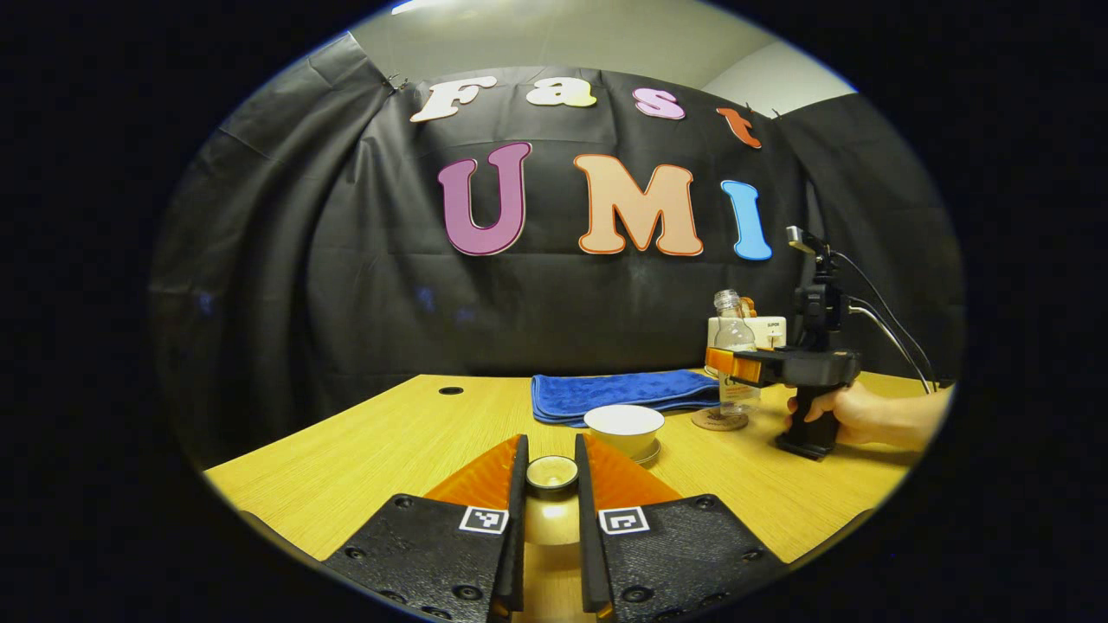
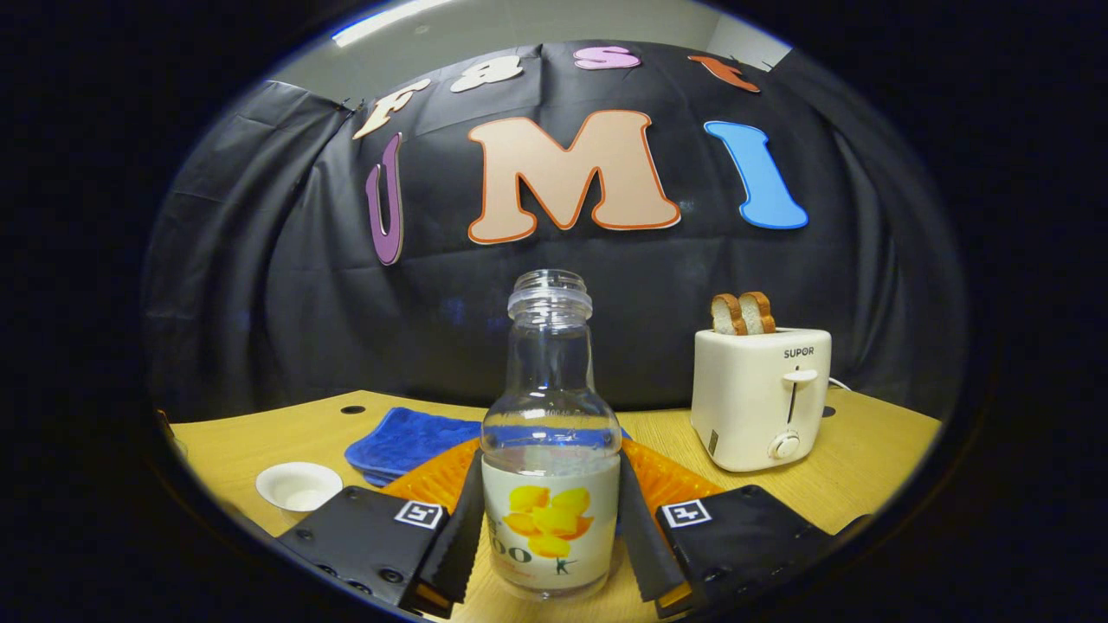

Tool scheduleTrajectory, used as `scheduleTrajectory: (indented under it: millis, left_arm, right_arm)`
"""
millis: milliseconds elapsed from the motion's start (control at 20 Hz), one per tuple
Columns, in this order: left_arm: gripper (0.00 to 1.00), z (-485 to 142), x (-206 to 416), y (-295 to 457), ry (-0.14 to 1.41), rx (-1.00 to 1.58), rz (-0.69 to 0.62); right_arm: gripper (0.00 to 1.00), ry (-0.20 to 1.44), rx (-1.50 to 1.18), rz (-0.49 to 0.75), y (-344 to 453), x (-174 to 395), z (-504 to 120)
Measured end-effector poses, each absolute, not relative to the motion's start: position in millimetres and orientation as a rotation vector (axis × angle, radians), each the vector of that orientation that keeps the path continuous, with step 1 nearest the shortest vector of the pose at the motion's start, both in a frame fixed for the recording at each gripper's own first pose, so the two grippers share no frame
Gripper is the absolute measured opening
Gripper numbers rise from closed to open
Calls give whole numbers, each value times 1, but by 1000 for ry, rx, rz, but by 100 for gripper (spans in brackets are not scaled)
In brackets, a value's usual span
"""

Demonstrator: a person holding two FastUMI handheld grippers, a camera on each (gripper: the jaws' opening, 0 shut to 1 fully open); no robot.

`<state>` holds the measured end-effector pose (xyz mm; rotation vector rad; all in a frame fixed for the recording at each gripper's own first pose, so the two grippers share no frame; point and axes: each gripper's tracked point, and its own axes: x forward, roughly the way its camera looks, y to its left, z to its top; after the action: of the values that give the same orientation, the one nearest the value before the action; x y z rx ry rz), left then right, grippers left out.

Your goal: Open the teacup lid with one hand, grasp the water bottle and pour water into the teacup with the other hand; after pouring, place the water bottle on the coaster and then close the teacup lid.

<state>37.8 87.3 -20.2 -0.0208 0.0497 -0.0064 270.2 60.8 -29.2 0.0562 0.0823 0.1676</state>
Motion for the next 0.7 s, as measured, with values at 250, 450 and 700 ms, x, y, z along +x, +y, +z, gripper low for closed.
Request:
scheduleTrajectory:
  millis: [250, 450, 700]
  left_arm:
    - [23, -20, 38, 87, 50, -22, -8]
    - [23, -21, 38, 87, 50, -21, -9]
    - [23, -21, 38, 87, 50, -20, -9]
  right_arm:
    - [75, 82, 58, 150, 65, 285, -36]
    - [76, 86, 37, 134, 66, 287, -38]
    - [76, 108, 2, 115, 69, 285, -42]
